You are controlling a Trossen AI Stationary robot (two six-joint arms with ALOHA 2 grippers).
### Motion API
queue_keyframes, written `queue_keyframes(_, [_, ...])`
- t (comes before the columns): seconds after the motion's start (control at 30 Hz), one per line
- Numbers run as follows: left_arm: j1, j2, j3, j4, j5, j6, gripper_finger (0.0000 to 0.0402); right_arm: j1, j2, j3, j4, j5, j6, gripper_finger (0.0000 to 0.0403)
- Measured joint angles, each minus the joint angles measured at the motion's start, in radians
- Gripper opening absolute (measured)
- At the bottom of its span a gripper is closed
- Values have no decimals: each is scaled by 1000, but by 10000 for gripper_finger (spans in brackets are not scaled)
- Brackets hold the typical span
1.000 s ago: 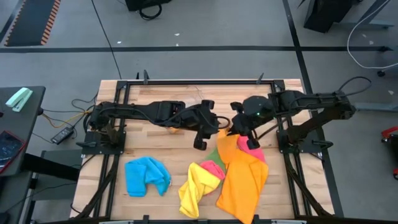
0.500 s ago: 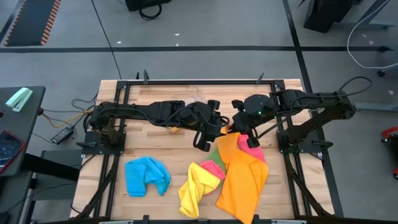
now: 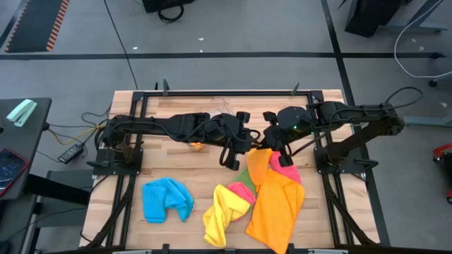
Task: Fold microfiber towels
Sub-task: Fold the orange microfiber towel
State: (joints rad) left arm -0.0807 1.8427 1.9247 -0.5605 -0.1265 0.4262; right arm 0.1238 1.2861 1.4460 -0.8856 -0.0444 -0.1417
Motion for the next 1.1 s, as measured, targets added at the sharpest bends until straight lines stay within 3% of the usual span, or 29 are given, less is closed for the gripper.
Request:
queue_keyframes(0.13, [-5, 0, 0, 3, -26, -4, 14, 0, 0, 0, -8, 1, 17, 16])
queue_keyframes(0.47, [-17, 1, 0, 9, -278, 1, 9, 4, 0, -150, 48, -67, 41, 72])
queue_keyframes(1.1, [-10, 1, 0, -69, -305, -54, 21, 4, -27, -642, 522, -100, 168, 64])
